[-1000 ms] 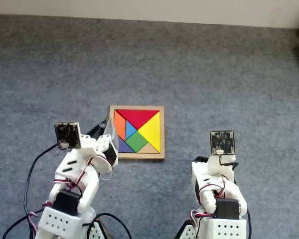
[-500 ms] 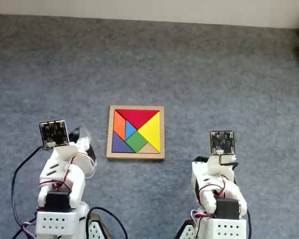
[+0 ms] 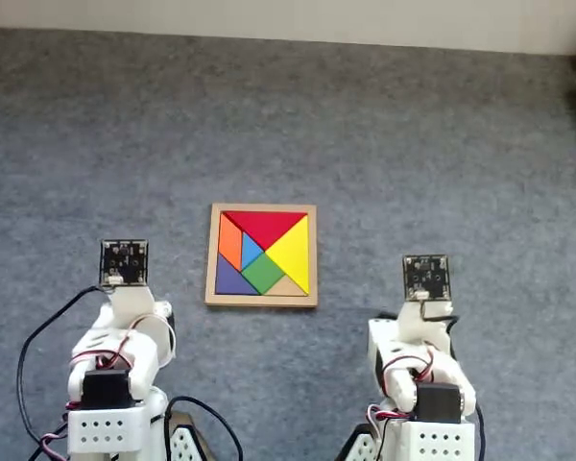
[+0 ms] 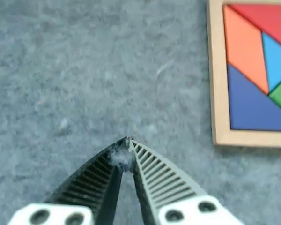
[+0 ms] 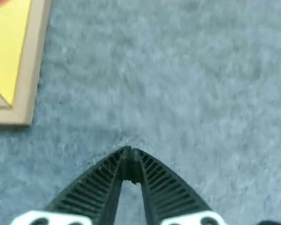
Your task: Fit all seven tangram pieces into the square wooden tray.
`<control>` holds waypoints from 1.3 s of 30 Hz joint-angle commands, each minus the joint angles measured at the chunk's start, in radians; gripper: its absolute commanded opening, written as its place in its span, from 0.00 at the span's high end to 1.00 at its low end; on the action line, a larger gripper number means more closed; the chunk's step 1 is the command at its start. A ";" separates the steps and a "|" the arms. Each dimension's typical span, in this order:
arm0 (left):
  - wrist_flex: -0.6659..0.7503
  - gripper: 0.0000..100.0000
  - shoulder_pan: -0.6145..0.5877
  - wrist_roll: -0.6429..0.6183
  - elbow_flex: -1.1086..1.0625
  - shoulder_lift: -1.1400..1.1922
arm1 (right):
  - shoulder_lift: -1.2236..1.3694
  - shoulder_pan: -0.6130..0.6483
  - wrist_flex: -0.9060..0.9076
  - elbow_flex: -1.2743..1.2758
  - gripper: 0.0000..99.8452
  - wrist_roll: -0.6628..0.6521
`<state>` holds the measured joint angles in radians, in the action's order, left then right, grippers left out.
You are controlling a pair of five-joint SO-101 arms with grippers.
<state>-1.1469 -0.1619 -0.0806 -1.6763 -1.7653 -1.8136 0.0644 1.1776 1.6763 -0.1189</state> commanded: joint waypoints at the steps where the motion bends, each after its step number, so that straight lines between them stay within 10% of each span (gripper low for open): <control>1: -0.098 1.00 -0.013 0.006 -0.019 -0.047 | -0.008 -0.013 0.065 0.148 0.99 -0.002; 39: -0.172 1.00 -0.013 0.008 -0.019 -0.047 | -0.008 -0.013 0.065 0.148 0.99 -0.002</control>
<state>-1.3142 -0.1634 -0.0790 -1.6763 -1.7653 -1.8136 0.0598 1.2359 1.6763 -0.1189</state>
